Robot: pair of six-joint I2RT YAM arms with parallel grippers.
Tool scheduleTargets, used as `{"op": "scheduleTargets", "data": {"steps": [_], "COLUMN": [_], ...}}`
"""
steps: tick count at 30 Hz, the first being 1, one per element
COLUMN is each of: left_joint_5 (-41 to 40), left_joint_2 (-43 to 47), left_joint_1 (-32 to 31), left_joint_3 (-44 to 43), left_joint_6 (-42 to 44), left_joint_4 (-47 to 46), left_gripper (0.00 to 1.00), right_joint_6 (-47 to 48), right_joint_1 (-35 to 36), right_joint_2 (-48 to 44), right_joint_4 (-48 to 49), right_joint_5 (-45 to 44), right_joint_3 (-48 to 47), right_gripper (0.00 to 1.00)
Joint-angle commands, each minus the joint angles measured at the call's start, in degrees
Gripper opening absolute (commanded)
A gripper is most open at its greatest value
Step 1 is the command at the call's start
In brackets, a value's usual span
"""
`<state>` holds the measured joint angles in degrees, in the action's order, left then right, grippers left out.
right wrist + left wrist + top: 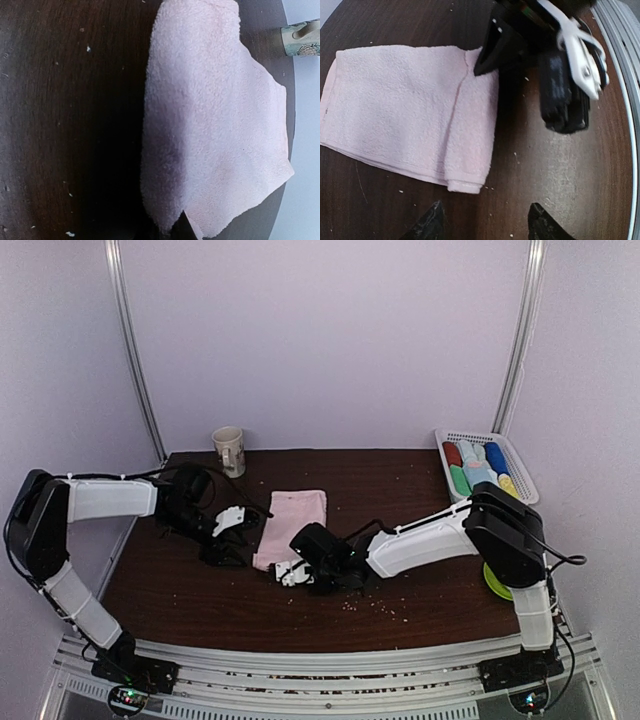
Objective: Roll the towels
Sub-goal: Roll the towel at the center of the board.
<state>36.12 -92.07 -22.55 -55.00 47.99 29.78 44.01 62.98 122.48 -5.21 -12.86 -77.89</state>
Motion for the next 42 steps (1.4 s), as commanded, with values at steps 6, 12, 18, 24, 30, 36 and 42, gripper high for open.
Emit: {"op": "scheduleTargets", "data": {"steps": [6,12,18,24,30,36,42], "left_joint_5": [-5.0,-8.2,-12.1,-18.6,-22.4,-21.7,-21.8], "left_joint_2": [15.4,19.0,18.0,15.6,12.6,11.5,9.4], "left_joint_1": [-1.6,-3.8,-7.9,-12.6,-14.4,-15.5,-16.8], "left_joint_3": [19.6,23.7,25.1,26.3,26.1,25.9,25.5], "left_joint_6": [11.2,11.5,12.3,12.6,11.8,10.2,9.7], "left_joint_4": [-24.6,-29.8,-32.4,-36.1,-37.7,-37.3,-37.1], "left_gripper": [0.61,0.65,0.68,0.68,0.65,0.56,0.46], "right_joint_6": [-10.1,-11.2,-11.7,-12.1,-12.3,-12.5,-12.9], "right_joint_1": [-4.7,-6.9,-7.9,-8.9,-9.5,-9.5,-9.7], "right_joint_2": [1.1,4.7,8.1,9.3,9.5,10.1,10.7], "right_joint_4": [-19.6,-29.4,-36.2,-39.6,-41.3,-41.9,-42.1], "right_joint_5": [24.6,34.0,40.1,42.6,43.7,43.8,43.7], "right_joint_3": [-7.1,-15.5,-22.1,-24.6,-25.3,-26.0,-26.6], "right_gripper": [0.00,0.00,0.00,0.00,0.00,0.00,0.00]}}
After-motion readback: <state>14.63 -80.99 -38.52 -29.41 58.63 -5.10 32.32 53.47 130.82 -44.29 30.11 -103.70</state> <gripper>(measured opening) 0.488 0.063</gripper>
